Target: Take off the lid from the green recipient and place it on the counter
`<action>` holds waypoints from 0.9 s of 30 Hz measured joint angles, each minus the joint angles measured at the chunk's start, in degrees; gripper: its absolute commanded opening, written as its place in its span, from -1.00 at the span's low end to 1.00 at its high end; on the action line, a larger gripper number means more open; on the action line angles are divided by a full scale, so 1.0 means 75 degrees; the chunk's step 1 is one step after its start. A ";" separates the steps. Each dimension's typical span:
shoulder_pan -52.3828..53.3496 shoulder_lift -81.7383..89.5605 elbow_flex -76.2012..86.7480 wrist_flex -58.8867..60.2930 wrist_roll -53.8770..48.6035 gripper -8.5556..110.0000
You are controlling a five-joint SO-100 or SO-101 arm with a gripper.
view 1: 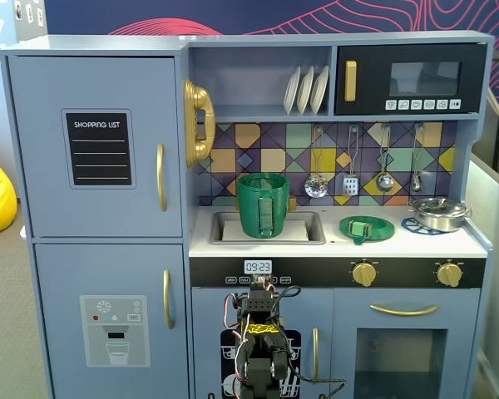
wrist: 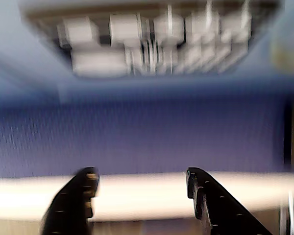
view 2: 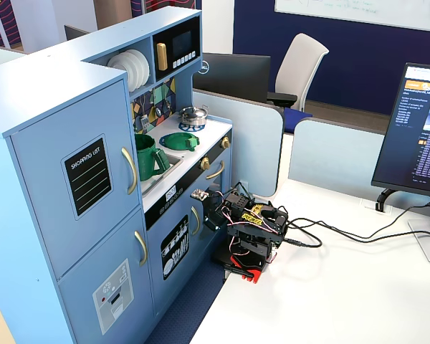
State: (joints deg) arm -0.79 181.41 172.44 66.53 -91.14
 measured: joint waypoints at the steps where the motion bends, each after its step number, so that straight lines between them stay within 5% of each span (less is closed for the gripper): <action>1: 0.0000 0.0047 0.0000 0.0328 0.0059 -0.71; 6: 0.0012 0.0141 -0.0023 0.1371 0.0328 -0.65; 27: 0.0457 0.0141 -0.0035 0.1430 0.0598 -0.65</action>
State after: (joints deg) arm 2.64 182.46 172.18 77.26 -86.66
